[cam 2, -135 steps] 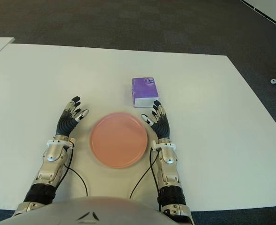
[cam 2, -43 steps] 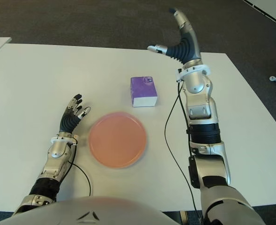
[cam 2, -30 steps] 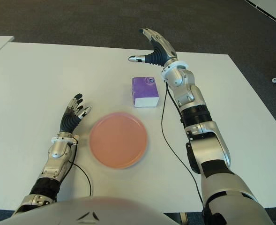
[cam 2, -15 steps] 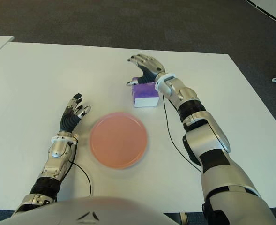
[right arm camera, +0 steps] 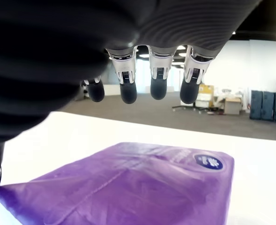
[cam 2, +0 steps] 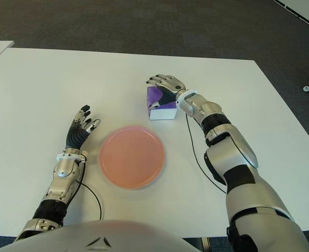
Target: Put the tissue paper into the plate.
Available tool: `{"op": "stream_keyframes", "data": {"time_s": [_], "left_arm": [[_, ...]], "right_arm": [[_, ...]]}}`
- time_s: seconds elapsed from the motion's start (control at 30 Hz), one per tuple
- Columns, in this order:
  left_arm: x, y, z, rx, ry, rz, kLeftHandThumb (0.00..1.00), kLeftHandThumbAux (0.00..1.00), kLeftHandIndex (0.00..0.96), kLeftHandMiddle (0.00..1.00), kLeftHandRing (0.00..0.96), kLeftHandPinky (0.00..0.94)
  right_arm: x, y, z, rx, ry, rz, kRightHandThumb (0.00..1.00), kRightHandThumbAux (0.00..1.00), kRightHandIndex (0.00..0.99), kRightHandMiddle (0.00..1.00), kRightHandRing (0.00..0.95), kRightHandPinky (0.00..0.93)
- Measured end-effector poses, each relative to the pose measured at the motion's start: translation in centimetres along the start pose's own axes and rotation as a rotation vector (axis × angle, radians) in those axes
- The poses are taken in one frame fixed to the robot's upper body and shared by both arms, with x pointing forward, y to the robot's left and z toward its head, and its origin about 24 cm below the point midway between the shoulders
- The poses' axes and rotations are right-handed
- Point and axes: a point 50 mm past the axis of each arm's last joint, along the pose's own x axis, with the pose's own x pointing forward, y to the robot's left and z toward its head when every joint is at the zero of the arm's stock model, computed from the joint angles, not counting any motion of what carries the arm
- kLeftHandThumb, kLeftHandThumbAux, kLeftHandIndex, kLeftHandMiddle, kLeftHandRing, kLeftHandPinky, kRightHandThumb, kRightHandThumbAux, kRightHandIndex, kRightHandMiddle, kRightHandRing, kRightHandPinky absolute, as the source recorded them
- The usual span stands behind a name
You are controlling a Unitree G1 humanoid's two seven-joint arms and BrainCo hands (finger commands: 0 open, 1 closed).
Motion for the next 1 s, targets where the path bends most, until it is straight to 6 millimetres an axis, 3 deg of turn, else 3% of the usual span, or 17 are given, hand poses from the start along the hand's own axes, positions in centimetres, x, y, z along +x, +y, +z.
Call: {"op": "stream_keyframes", "data": {"time_s": [1.0], "left_arm": [[-0.1, 0.5, 0.0, 0.004, -0.001, 0.012, 0.000, 0.574, 0.000, 0.000, 0.000, 0.000]], "right_arm": [[-0.9, 0.6, -1.2, -0.022, 0.024, 0.061, 0.266, 0.453, 0.000, 0.007, 0.000, 0.000]]}}
